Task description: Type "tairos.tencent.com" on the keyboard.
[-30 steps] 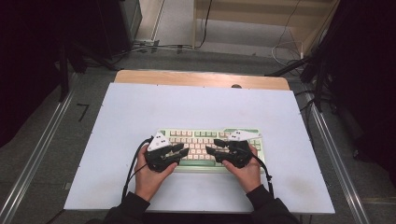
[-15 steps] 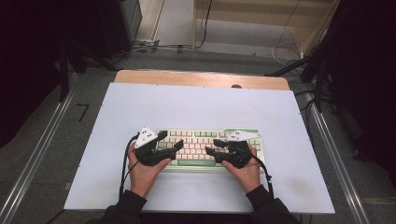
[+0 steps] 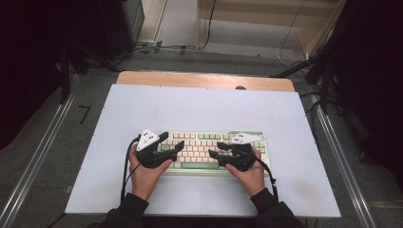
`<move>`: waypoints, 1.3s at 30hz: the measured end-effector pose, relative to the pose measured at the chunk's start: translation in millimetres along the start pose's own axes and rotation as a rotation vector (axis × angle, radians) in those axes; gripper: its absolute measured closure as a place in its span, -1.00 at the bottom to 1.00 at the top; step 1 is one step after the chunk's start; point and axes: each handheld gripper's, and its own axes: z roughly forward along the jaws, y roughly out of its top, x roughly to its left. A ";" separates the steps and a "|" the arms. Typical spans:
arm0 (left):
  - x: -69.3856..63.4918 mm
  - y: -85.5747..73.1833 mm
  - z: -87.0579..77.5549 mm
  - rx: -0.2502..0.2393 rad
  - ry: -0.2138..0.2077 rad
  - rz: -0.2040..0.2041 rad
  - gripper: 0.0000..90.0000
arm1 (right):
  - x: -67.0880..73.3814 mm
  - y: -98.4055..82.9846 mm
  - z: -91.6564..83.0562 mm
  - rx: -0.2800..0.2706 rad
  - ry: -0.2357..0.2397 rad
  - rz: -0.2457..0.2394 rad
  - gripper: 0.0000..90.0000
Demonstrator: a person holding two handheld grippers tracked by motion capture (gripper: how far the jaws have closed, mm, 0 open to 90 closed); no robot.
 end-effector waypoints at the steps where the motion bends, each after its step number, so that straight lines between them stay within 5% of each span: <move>1: 0.0 -0.1 0.4 0.002 -0.003 0.000 -0.27 | 0.0 -0.2 0.2 0.000 0.000 0.000 0.06; 7: -0.6 -0.2 5.5 0.051 -0.057 -0.007 0.63 | 0.5 0.0 0.8 -0.001 0.002 -0.003 0.07; 11: -1.9 -0.8 13.5 0.100 -0.079 -0.022 1.00 | 0.4 -0.4 0.5 0.003 0.001 -0.002 0.07; 21: -11.9 -1.7 28.5 0.201 -0.002 0.087 1.00 | 1.2 -0.8 2.1 0.008 0.006 -0.006 0.07; 35: -11.7 -3.3 34.1 0.258 0.007 0.088 1.00 | 2.7 -1.4 3.2 0.018 0.004 -0.013 0.08; 39: -12.0 -1.5 31.0 0.230 -0.010 0.085 0.88 | 3.9 -1.5 4.2 0.021 0.003 -0.023 0.09</move>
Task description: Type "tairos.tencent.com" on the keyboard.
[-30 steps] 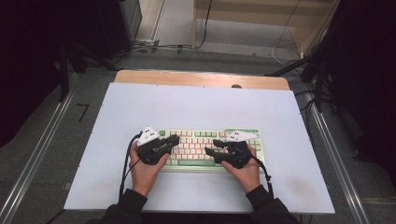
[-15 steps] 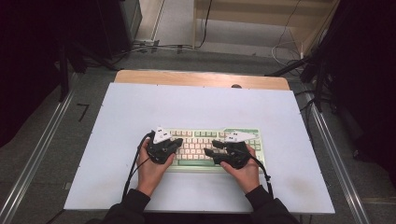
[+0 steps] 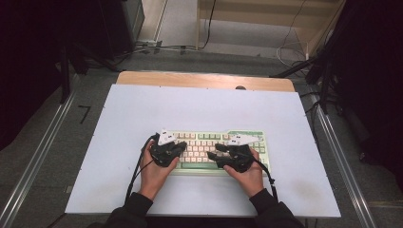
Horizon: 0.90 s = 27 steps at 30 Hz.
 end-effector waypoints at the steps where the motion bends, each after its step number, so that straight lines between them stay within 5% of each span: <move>1: 0.6 0.6 -2.3 -0.020 -0.011 -0.001 0.76 | 0.2 0.1 -0.2 -0.002 0.000 0.000 0.09; 7: 5.4 1.5 -16.8 -0.167 -0.033 -0.053 -0.04 | 1.2 -0.1 -0.6 -0.004 0.012 -0.012 0.41; 11: 11.6 0.0 -22.6 -0.194 -0.042 -0.101 -0.13 | 4.0 0.0 -1.4 0.003 0.044 -0.033 0.94; 16: 15.9 -1.2 -27.2 -0.208 -0.032 -0.121 -0.19 | 8.6 0.0 2.7 0.024 0.080 -0.055 0.95; 27: 19.7 -2.8 -33.2 -0.228 -0.004 -0.123 -0.22 | 12.9 -0.4 7.9 0.047 0.080 -0.076 0.96</move>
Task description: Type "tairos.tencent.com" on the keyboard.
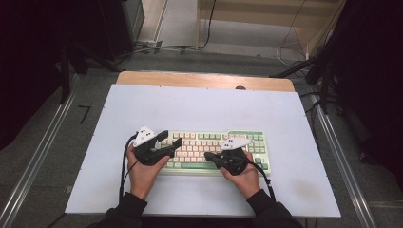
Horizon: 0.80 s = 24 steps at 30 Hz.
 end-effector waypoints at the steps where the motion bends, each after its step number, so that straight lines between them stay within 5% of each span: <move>1: 0.1 -0.2 -0.1 -0.001 -0.001 -0.001 -0.22 | 0.0 -0.2 0.3 0.004 0.000 -0.001 0.96; 24: 2.2 -0.7 -2.9 -0.016 0.001 -0.010 -0.22 | -0.3 -1.1 6.5 0.025 -0.010 -0.009 0.96</move>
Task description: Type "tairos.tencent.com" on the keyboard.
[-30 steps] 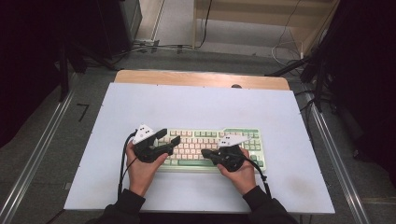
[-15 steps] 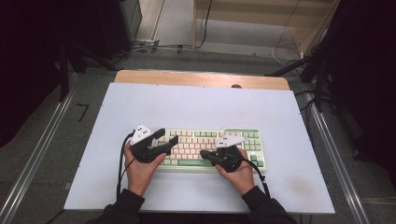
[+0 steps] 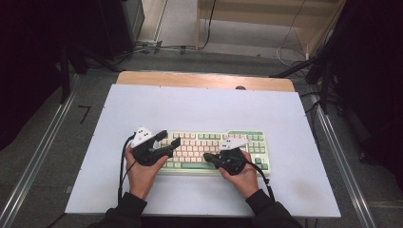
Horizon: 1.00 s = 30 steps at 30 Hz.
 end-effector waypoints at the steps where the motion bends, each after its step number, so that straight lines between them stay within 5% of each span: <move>1: 0.0 0.0 0.0 -0.001 0.000 0.000 -0.23 | 0.3 -0.1 0.3 0.000 0.001 0.002 0.96; 19: 1.1 -0.3 -1.2 -0.009 -0.011 -0.022 -0.29 | 1.4 -0.8 2.7 0.020 -0.009 -0.010 0.96; 22: 3.1 0.8 -2.8 -0.025 -0.018 -0.043 -0.34 | -2.8 2.9 -9.5 -0.056 0.032 0.049 0.94; 26: 5.6 1.9 -4.5 -0.050 -0.024 -0.067 -0.37 | -17.0 5.1 -34.9 -0.177 0.060 0.132 0.62; 30: 3.8 1.4 -2.4 -0.040 -0.043 -0.085 -0.41 | -29.9 -0.7 -43.3 -0.200 0.041 0.188 0.47</move>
